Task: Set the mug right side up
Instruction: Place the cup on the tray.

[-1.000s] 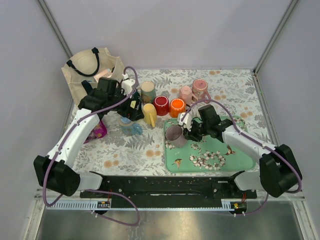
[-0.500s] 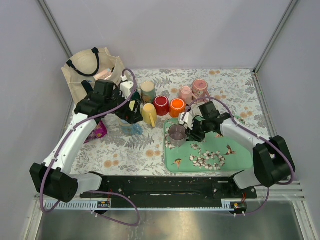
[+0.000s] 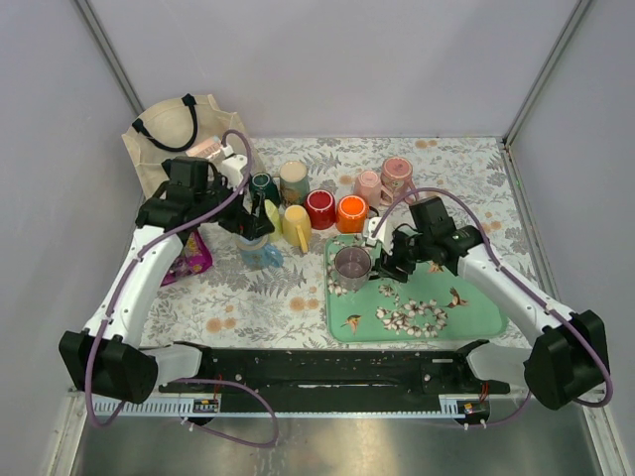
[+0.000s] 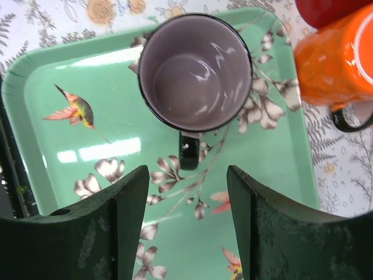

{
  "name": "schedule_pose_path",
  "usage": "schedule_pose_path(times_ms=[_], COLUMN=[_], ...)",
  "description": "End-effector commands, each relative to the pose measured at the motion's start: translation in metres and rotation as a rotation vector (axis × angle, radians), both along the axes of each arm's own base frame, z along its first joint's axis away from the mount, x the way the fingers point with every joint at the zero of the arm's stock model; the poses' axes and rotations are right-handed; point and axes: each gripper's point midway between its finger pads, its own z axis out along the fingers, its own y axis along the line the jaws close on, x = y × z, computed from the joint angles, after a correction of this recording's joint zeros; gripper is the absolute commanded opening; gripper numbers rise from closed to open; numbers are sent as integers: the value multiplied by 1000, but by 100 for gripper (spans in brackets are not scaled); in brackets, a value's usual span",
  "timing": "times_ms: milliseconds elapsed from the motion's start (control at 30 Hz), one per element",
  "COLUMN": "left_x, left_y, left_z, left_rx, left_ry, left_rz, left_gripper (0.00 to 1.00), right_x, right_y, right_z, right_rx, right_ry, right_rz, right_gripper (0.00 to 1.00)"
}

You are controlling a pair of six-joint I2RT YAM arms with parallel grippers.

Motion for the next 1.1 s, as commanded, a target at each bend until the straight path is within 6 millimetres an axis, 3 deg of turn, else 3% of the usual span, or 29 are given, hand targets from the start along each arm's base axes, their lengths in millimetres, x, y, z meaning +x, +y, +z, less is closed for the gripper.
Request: schedule_pose_path(times_ms=[0, 133, 367, 533, 733, 867, 1067], left_x=[3, 9, 6, -5, 5, 15, 6], left_y=[2, 8, 10, 5, 2, 10, 11], left_z=[24, 32, 49, 66, 53, 46, 33], left_rx=[-94, -132, -139, -172, -205, -152, -130], left_ry=[-51, -52, -69, -88, -64, -49, -22], left_rz=[25, 62, 44, 18, 52, 87, 53], left_gripper=[94, 94, 94, 93, 91, 89, 88], right_x=[-13, -19, -7, -13, -17, -16, -13], right_y=[23, 47, 80, 71, 54, 62, 69], right_z=[4, 4, 2, -17, -34, -35, -39], right_rx=[9, -8, -1, -144, -251, -219, -211], right_ry=[36, 26, 38, 67, 79, 73, 12], right_rz=[59, 138, 168, 252, 304, 320, 450], right_gripper=[65, 64, 59, 54, 47, 33, 12])
